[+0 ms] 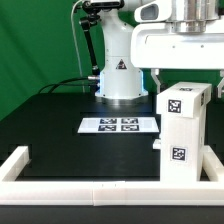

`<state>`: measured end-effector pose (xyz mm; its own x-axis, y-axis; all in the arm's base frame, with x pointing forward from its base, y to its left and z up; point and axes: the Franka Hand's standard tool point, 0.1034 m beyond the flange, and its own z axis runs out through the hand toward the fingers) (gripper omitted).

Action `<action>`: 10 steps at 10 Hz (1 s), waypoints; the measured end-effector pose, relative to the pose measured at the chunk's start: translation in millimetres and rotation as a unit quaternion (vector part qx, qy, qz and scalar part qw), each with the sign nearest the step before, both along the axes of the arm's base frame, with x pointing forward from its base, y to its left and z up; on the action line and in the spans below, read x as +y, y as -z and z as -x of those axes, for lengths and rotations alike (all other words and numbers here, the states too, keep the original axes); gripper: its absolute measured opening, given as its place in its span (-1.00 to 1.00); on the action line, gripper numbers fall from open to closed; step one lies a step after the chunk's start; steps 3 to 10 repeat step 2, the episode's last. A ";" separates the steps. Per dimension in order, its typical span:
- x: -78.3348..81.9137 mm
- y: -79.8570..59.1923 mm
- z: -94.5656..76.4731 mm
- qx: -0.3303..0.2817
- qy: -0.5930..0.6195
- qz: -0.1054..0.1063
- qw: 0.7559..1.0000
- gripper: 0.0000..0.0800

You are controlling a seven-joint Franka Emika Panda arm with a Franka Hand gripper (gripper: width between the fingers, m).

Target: Assemble cabinet

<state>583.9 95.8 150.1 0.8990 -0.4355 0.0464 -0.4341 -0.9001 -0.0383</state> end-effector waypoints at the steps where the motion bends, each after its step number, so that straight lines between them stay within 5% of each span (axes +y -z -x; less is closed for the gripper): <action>1: 0.4 1.1 0.2 0.000 0.000 0.000 1.000 0.99; 10: 0.6 1.5 0.4 0.001 -0.001 0.000 1.000 0.99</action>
Offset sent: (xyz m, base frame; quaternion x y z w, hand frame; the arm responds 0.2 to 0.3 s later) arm 0.0000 0.0000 0.0000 0.0000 0.0000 0.0000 1.0000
